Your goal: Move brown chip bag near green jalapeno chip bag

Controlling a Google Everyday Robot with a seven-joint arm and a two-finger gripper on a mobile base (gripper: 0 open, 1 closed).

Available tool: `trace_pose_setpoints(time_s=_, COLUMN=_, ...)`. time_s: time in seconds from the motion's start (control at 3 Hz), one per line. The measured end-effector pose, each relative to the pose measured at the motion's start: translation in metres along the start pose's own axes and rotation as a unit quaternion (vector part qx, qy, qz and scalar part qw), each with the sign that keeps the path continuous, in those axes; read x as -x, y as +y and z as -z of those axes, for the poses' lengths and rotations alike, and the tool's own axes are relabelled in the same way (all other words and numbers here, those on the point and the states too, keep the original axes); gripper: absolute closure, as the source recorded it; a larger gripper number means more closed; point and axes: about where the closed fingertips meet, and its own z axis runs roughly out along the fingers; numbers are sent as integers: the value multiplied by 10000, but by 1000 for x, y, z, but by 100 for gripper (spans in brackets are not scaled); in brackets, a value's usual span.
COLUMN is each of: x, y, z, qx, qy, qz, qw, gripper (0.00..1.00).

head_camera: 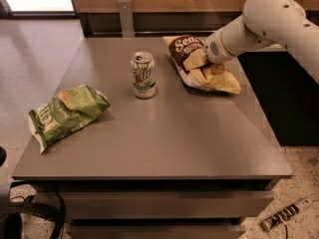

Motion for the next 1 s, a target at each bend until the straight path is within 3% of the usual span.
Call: trace_pose_setpoints(time_s=1.0, x=0, y=0, z=1, qx=-2, qy=-2, qz=0, qw=10000, gripper=100)
